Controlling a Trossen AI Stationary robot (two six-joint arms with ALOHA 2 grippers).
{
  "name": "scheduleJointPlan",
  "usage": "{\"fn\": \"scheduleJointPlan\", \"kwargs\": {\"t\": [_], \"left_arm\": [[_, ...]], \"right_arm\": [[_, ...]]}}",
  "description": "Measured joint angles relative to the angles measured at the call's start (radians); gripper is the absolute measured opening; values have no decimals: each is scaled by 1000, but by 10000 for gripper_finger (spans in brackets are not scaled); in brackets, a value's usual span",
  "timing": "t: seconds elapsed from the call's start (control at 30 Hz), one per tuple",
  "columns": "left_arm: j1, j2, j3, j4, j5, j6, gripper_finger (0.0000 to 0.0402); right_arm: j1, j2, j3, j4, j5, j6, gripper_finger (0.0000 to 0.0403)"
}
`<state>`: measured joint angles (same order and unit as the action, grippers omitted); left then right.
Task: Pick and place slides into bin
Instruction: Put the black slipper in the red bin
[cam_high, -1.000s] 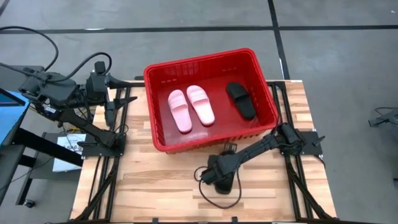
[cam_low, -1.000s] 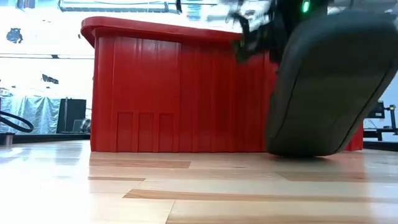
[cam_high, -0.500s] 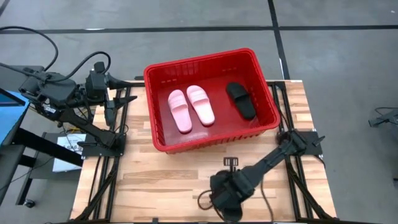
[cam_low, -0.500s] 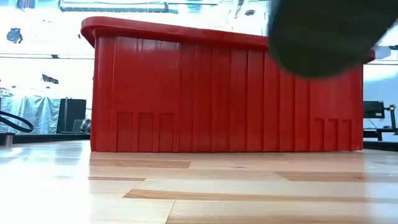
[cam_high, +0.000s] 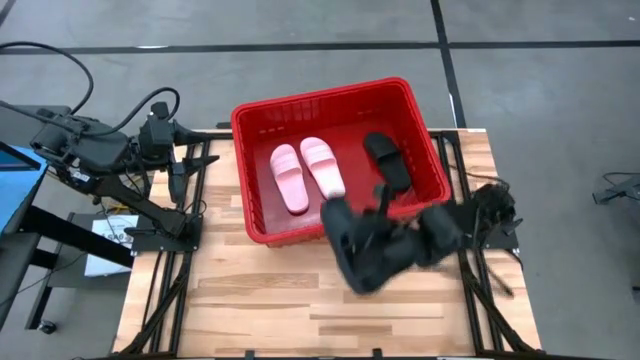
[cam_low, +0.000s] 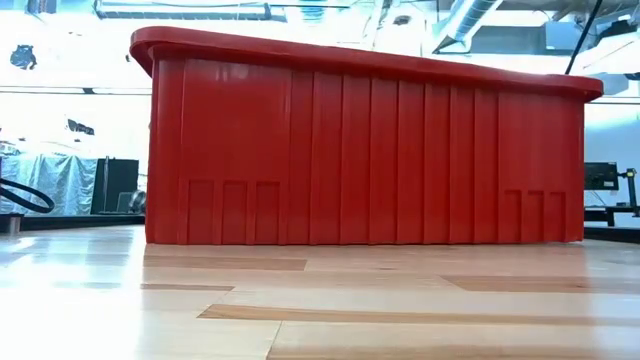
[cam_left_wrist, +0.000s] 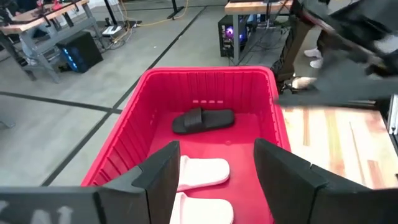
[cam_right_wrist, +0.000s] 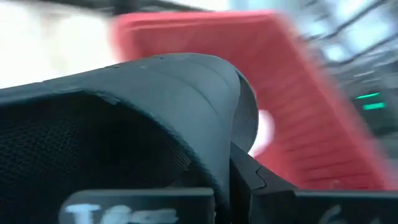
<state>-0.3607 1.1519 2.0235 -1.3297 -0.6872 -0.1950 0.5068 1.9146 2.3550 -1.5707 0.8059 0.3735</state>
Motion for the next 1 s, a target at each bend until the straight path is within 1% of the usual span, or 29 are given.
{"fn": "scheduleJointPlan", "kwargs": {"t": [0.1,0.2,0.3,0.43,0.5,0.53,0.6,0.67,0.7,0.87,0.93,1.0], "left_arm": [[0,0,0,-1,0,-14,197],[0,0,0,-1,0,-15,197],[0,0,0,-1,0,-15,197],[0,0,0,-1,-1,-15,197],[0,0,0,-1,-1,-15,197],[0,0,0,-1,-1,-15,197],[0,0,0,-2,-1,-15,197],[0,0,0,-6,-1,-15,197],[0,0,0,-8,-1,-14,197],[0,0,0,-6,-1,-14,197],[0,0,0,-6,-1,-16,197],[0,0,0,-6,-1,-23,197]], "right_arm": [[-80,-49,-1,0,128,-128,0],[-188,-98,-1,0,211,-264,0],[-330,-136,-1,1,239,-373,0],[-539,-162,-1,8,227,-536,0],[-637,-163,-2,28,168,-637,0],[-690,-162,-4,50,113,-687,0],[-777,-160,-25,111,-33,-786,0],[-843,-160,-68,188,-167,-882,0],[-870,-160,-97,222,-216,-921,0],[-973,-159,-283,351,-395,-1048,0],[-997,-158,-366,403,-435,-1075,0],[-1007,-158,-445,466,-443,-1104,0]]}}
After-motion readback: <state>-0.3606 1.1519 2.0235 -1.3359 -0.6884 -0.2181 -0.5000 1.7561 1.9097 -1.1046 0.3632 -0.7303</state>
